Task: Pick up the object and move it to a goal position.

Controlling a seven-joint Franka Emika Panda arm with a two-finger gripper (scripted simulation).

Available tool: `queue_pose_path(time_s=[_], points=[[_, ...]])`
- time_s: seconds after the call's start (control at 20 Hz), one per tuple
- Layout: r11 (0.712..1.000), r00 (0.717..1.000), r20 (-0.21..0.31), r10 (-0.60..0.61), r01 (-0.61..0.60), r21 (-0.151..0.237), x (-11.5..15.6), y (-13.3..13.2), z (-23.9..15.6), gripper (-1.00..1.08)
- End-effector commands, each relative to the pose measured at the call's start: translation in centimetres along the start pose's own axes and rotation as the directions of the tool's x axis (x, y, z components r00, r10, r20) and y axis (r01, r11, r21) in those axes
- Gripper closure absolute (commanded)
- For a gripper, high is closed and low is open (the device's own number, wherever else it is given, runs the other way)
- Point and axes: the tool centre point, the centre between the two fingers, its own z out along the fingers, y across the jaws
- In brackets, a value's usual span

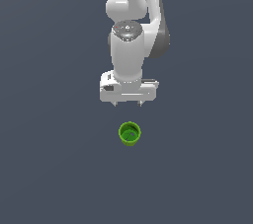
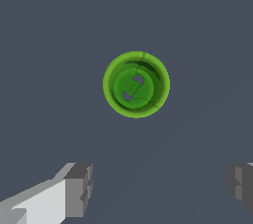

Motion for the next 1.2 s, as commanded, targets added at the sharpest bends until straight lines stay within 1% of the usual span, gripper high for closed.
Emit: queue_pose_path(time_s=[0.0, 0.1, 0.35, 0.65, 0.9, 1.15], points=[[1.0, 1.0, 0.0, 0.0, 0.0, 0.0, 0.0, 0.0, 0.0, -0.2], [1.0, 1.0, -0.001, -0.004, 0.004, 0.0, 0.0, -0.3, 0.0, -0.2], [1.0, 1.0, -0.004, -0.022, 0.022, 0.003, 0.0, -1.9, 0.0, -0.2], [0.999, 0.999, -0.011, -0.035, 0.035, -0.003, 0.2, -1.7, 0.2, -0.2], [0.997, 0.996, -0.035, -0.081, 0.08, -0.024, 0.5, -1.2, 0.8, -0.2], [0.986, 0.984, -0.072, -0.161, 0.156, -0.061, 1.0, -0.4, 1.7, -0.2]])
